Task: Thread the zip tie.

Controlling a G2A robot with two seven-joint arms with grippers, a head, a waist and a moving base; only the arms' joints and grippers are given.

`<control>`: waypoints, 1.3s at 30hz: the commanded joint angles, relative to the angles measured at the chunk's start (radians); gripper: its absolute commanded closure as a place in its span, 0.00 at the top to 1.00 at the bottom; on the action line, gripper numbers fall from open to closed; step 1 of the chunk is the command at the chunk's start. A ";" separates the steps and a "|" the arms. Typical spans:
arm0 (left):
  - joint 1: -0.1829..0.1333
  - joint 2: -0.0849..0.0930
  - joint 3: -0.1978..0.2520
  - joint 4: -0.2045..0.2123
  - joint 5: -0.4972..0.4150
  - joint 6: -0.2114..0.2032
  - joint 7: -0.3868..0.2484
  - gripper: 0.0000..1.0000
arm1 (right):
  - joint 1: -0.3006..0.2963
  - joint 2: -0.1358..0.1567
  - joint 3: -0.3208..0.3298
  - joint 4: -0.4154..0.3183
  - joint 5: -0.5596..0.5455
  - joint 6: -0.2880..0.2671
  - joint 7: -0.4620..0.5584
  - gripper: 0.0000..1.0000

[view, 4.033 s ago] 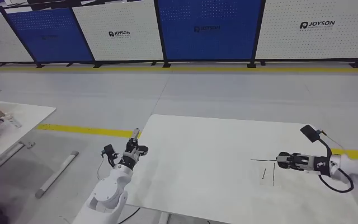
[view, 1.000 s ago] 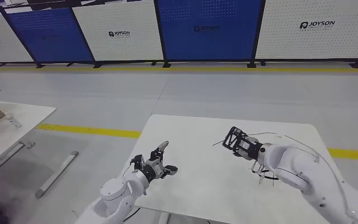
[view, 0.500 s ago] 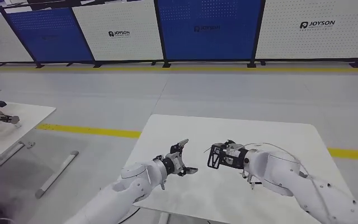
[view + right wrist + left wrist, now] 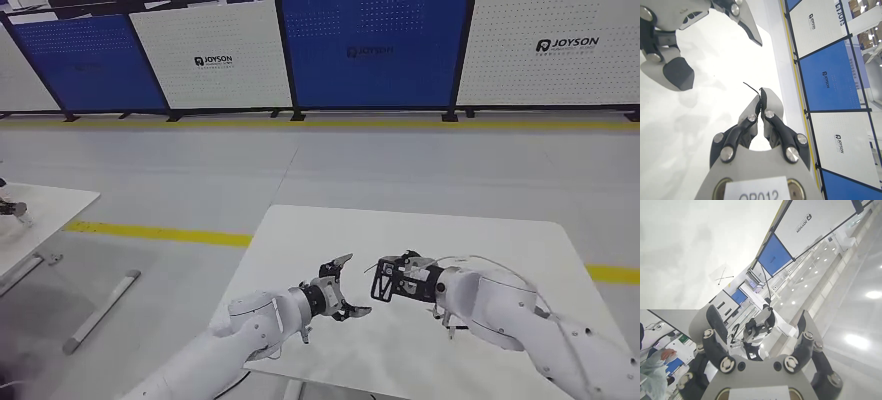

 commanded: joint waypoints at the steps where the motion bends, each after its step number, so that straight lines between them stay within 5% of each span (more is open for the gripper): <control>1: -0.042 -0.023 0.021 0.038 0.003 -0.002 0.011 1.00 | 0.000 0.000 0.000 0.000 0.000 0.000 0.000 0.00; 20: -0.056 -0.030 0.024 0.054 0.003 -0.008 0.027 1.00 | -0.018 0.015 -0.010 -0.031 -0.118 0.000 -0.111 0.00; 27: -0.063 -0.046 0.033 0.080 0.008 -0.051 0.010 1.00 | -0.018 0.015 -0.010 -0.031 -0.118 0.000 -0.111 0.00; 28: -0.066 -0.049 0.035 0.083 0.007 -0.053 0.011 0.93 | -0.018 0.015 -0.010 -0.031 -0.118 0.000 -0.111 0.00; 29: -0.069 -0.051 0.037 0.086 0.006 -0.055 0.013 0.59 | -0.018 0.015 -0.010 -0.031 -0.118 0.000 -0.111 0.00; 31: -0.075 -0.057 0.041 0.091 0.003 -0.056 0.017 0.38 | -0.018 0.015 -0.010 -0.031 -0.118 0.000 -0.111 0.00; 38: -0.080 -0.068 0.041 0.099 0.008 -0.051 0.018 0.16 | -0.018 0.015 -0.010 -0.031 -0.118 0.000 -0.111 0.00; 39: -0.080 -0.070 0.041 0.099 0.009 -0.051 0.017 0.20 | -0.018 0.015 -0.010 -0.031 -0.118 0.000 -0.111 0.00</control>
